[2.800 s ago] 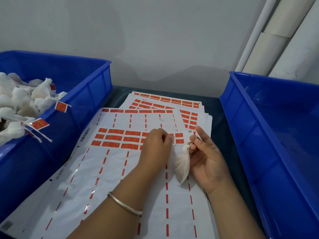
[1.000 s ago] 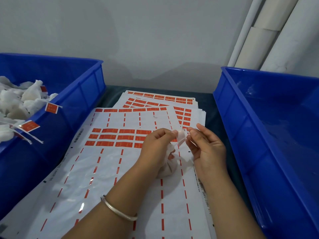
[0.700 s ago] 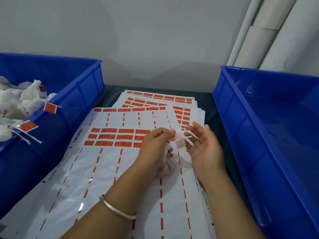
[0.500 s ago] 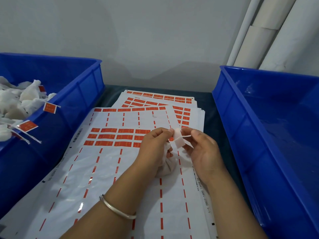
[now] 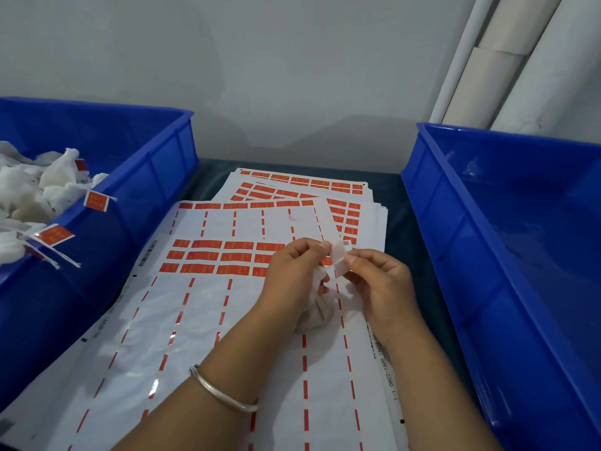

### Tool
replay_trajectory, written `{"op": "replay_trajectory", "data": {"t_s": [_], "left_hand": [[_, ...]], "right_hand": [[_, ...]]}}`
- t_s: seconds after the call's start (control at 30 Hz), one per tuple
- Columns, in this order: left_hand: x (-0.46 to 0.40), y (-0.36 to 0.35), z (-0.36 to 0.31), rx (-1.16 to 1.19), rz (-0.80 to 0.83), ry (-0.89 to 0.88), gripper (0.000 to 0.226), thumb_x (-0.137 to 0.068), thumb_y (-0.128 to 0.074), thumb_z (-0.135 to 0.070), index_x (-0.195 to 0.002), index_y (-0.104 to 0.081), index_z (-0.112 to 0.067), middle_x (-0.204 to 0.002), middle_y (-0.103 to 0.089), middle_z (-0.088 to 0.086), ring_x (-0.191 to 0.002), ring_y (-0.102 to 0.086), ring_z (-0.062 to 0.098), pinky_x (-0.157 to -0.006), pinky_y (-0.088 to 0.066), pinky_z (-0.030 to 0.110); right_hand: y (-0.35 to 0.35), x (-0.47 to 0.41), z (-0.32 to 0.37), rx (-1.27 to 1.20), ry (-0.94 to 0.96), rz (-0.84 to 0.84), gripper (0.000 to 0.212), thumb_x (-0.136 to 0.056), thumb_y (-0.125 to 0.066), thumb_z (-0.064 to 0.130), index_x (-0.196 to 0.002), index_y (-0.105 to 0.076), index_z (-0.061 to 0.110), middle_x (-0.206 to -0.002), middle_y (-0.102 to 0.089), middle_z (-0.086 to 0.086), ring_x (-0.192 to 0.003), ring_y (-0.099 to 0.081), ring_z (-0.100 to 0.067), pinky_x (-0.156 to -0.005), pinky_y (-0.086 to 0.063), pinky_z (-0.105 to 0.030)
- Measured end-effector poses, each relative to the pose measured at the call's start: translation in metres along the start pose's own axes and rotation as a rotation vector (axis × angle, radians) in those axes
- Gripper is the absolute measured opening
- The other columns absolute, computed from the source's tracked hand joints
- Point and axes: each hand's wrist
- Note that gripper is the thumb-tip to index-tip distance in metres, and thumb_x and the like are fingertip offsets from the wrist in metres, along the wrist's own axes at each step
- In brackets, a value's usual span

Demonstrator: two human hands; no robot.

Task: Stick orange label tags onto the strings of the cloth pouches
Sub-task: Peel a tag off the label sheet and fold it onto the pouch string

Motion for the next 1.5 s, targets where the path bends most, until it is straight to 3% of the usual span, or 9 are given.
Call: {"op": "replay_trajectory", "data": {"t_s": [0.1, 0.27, 0.47, 0.6, 0.77, 1.0, 1.1, 1.33, 1.5], "left_hand": [[-0.001, 0.0, 0.002, -0.032, 0.005, -0.046, 0.022, -0.089, -0.059, -0.023, -0.067, -0.064, -0.025, -0.067, -0.059, -0.011, -0.064, -0.054, 0.015, -0.042, -0.044, 0.014], [-0.001, 0.0, 0.005, -0.087, 0.035, -0.11, 0.023, -0.089, -0.058, -0.02, -0.068, -0.063, -0.025, -0.058, -0.059, -0.016, -0.061, -0.053, 0.013, -0.045, -0.043, 0.013], [0.0, 0.001, 0.006, -0.169, 0.049, -0.193, 0.022, -0.089, -0.058, -0.023, -0.068, -0.063, -0.029, -0.06, -0.06, -0.022, -0.057, -0.055, 0.007, -0.047, -0.042, 0.009], [0.0, 0.003, 0.007, -0.214, 0.083, -0.266, 0.019, -0.088, -0.058, -0.026, -0.07, -0.063, -0.031, -0.062, -0.061, -0.026, -0.059, -0.055, -0.01, -0.047, -0.04, 0.004], [-0.001, 0.004, 0.006, -0.268, 0.09, -0.302, 0.016, -0.087, -0.06, -0.03, -0.072, -0.062, -0.035, -0.072, -0.063, -0.022, -0.071, -0.055, -0.012, -0.052, -0.04, 0.004], [0.003, 0.005, 0.006, -0.378, 0.133, -0.354, 0.015, -0.083, -0.064, -0.032, -0.069, -0.063, -0.037, -0.086, -0.058, -0.015, -0.086, -0.055, 0.005, -0.066, -0.037, 0.011], [0.004, 0.005, 0.005, -0.431, 0.145, -0.362, 0.016, -0.081, -0.066, -0.034, -0.068, -0.061, -0.041, -0.085, -0.054, -0.017, -0.085, -0.052, 0.002, -0.064, -0.035, 0.008], [0.002, 0.007, 0.01, -0.588, 0.159, -0.465, 0.006, -0.076, -0.069, -0.042, -0.076, -0.063, -0.04, -0.085, -0.048, -0.019, -0.092, -0.043, -0.007, -0.062, -0.038, 0.004], [-0.001, 0.011, 0.011, -0.651, 0.167, -0.55, 0.008, -0.077, -0.071, -0.036, -0.078, -0.063, -0.038, -0.082, -0.046, -0.019, -0.089, -0.04, -0.01, -0.067, -0.036, -0.002]], "right_hand": [[0.0, -0.001, -0.001, -0.018, -0.013, -0.021, 0.028, -0.085, -0.065, 0.007, -0.066, -0.075, 0.024, -0.091, -0.075, 0.005, -0.091, -0.068, -0.023, -0.077, -0.056, -0.034], [0.001, -0.003, -0.003, -0.013, -0.038, -0.081, 0.017, -0.087, -0.064, 0.01, -0.075, -0.073, 0.018, -0.097, -0.073, -0.002, -0.091, -0.068, -0.024, -0.078, -0.057, -0.036], [0.001, -0.002, -0.001, 0.004, -0.033, -0.09, 0.02, -0.086, -0.064, 0.011, -0.07, -0.074, 0.018, -0.091, -0.075, 0.001, -0.088, -0.069, -0.022, -0.076, -0.058, -0.035], [0.002, -0.002, 0.001, 0.005, -0.046, -0.094, 0.022, -0.085, -0.065, 0.012, -0.067, -0.074, 0.02, -0.085, -0.075, 0.002, -0.076, -0.07, -0.019, -0.06, -0.055, -0.026], [0.002, -0.001, 0.004, -0.071, -0.104, -0.07, 0.019, -0.086, -0.064, 0.013, -0.071, -0.074, 0.02, -0.082, -0.075, 0.0, -0.065, -0.069, -0.012, -0.054, -0.051, -0.023], [0.005, -0.002, 0.005, -0.155, -0.154, -0.048, 0.015, -0.087, -0.061, 0.014, -0.083, -0.074, 0.019, -0.088, -0.075, -0.003, -0.075, -0.07, -0.016, -0.059, -0.051, -0.026], [0.006, -0.002, 0.005, -0.185, -0.17, -0.027, 0.015, -0.089, -0.058, 0.014, -0.09, -0.073, 0.015, -0.091, -0.075, -0.005, -0.076, -0.07, -0.016, -0.06, -0.052, -0.026], [0.008, -0.004, 0.005, -0.243, -0.19, -0.012, 0.017, -0.089, -0.055, 0.01, -0.086, -0.072, 0.01, -0.084, -0.075, -0.007, -0.07, -0.07, -0.015, -0.057, -0.054, -0.024], [0.009, -0.004, 0.003, -0.216, -0.171, -0.005, 0.016, -0.09, -0.055, 0.01, -0.088, -0.072, 0.009, -0.085, -0.075, -0.007, -0.073, -0.071, -0.017, -0.061, -0.054, -0.026]]}}
Point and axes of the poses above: each hand's wrist, its own x-axis away from the middle knuckle, its own y-axis out of the back of the hand, z = x × y
